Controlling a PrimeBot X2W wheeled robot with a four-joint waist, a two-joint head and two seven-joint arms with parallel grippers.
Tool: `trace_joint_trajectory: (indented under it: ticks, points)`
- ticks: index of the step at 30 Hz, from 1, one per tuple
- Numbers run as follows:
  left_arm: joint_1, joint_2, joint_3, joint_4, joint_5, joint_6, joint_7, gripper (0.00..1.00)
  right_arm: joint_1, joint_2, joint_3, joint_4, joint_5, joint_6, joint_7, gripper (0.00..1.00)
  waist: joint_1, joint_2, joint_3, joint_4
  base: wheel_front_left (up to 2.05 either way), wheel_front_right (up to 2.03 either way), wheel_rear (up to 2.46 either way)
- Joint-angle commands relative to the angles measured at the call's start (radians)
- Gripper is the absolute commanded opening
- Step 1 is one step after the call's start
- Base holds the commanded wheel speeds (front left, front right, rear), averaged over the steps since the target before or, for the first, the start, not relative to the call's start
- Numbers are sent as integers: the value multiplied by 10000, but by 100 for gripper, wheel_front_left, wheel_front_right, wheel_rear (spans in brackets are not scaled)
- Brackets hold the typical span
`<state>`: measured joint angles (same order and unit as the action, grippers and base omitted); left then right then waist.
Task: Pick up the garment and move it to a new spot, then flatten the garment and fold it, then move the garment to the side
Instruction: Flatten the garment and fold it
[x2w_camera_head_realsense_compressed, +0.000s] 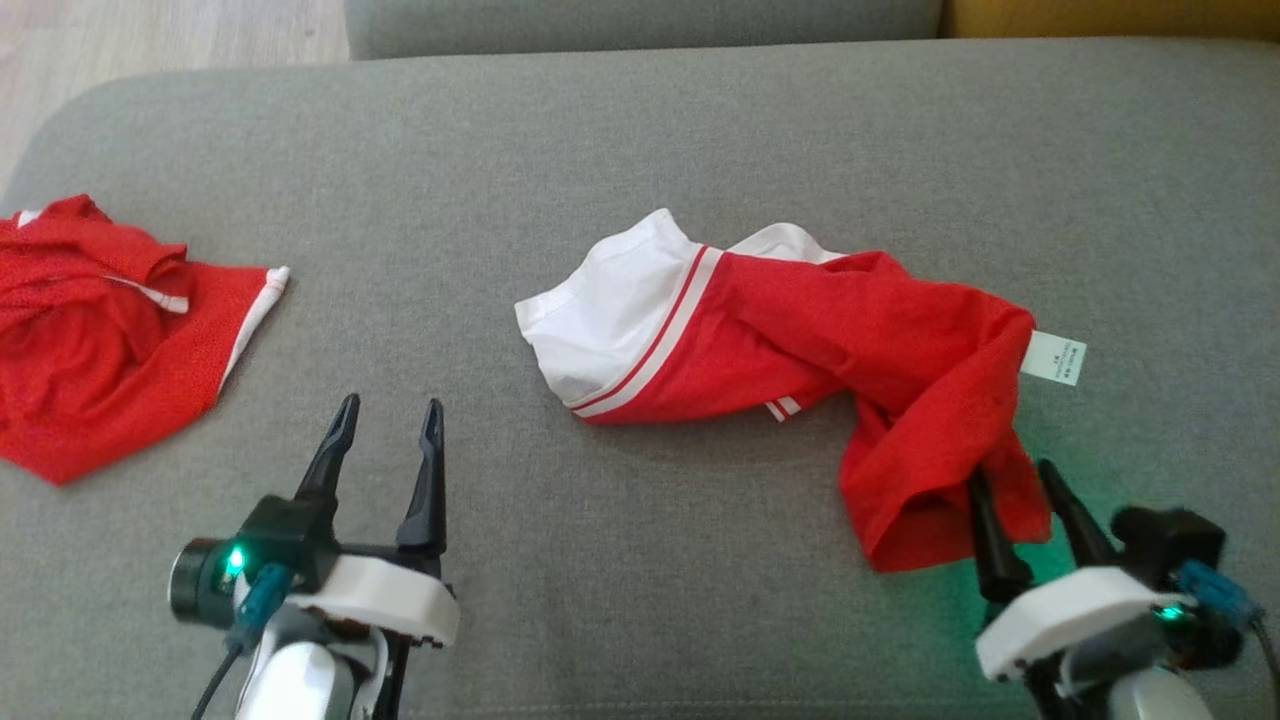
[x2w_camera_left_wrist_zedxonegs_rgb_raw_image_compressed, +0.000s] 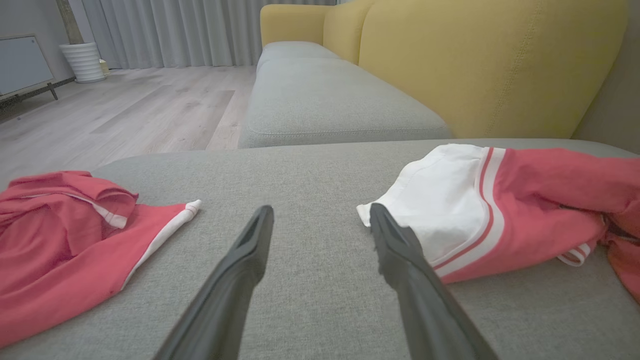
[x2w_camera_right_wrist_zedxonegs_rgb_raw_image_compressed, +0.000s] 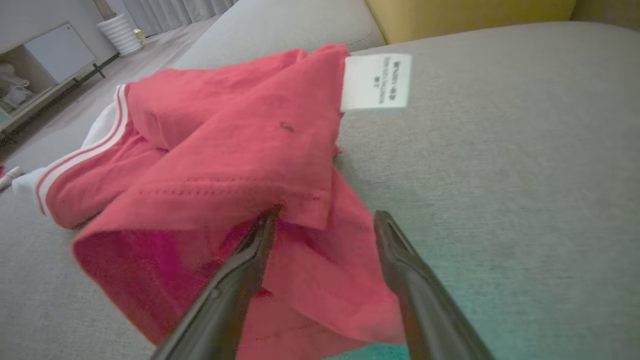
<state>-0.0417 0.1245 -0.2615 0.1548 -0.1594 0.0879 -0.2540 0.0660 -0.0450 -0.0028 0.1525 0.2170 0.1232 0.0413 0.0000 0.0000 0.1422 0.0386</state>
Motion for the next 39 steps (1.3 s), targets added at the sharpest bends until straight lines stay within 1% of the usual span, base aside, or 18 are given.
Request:
trace_joint_trajectory:
  ticks: [1,2,3,6,10,14,17,18,21,24,27,31,34,35,36,37,39]
  points:
    - [-505,97,265,-334,44,11,-76,100,-543,-53,372,-211,204,75,-46,98,0,0,72,28,0,0,0]
    - [-533,92,251,-331,47,11,-76,100,-617,-53,463,-92,295,75,-36,61,0,0,103,36,0,0,0]
    - [-559,88,236,-331,50,11,-76,100,-677,-53,544,2,340,75,-27,0,0,0,137,45,0,0,0]
    - [-625,87,217,-324,48,6,-77,100,-809,-53,666,121,499,75,-69,0,0,0,215,48,0,0,0]
    - [-686,72,216,-334,34,18,-77,100,-904,-53,400,-9,333,75,-190,0,0,0,295,32,0,0,0]
    - [-732,46,235,-355,16,35,-77,100,-1074,-53,-158,-450,-134,75,-248,0,0,0,363,-24,0,0,0]
    - [-783,6,230,-370,2,35,-77,100,-1525,-89,-839,-755,-911,75,-205,0,0,0,426,-68,0,0,0]
    - [-816,-9,217,-376,3,27,-77,100,-1748,-181,-1078,-802,-1117,75,-199,0,0,0,457,-66,0,0,0]
    - [-965,-57,162,-377,13,-17,-77,100,-2529,-750,-1585,-693,-1615,75,-145,0,0,0,598,8,0,0,0]
    - [-1127,-107,94,-368,28,-90,-77,100,-3370,-1476,-1574,-291,-1841,75,-163,0,0,0,776,145,0,0,0]
    - [-1252,-161,89,-377,22,-123,-77,100,-4196,-2133,-1341,244,-2083,75,-522,0,0,0,996,268,0,0,0]
    - [-1341,-241,122,-385,3,-135,-78,100,-4798,-2698,-724,1849,-2457,75,-475,0,0,0,1235,356,0,0,0]
    - [-1386,-293,123,-335,0,-172,-78,100,-5132,-2903,-306,3184,-2637,75,-306,0,0,0,1338,361,0,0,0]
    - [-1394,-306,117,-318,7,-187,-78,100,-5251,-2925,-255,3558,-2660,75,-268,40,0,0,1357,348,0,0,0]
    - [-1401,-317,115,-298,14,-199,-78,100,-5368,-2908,-284,3877,-2645,75,-248,96,0,0,1374,331,0,0,0]
    - [-1409,-326,119,-286,24,-206,-78,100,-5468,-2910,-334,4177,-2668,75,-178,100,0,0,1387,308,0,0,0]
    - [-1410,-337,135,-265,43,-222,-78,100,-5611,-2844,-394,4536,-2654,75,-205,100,0,0,1366,241,0,0,0]
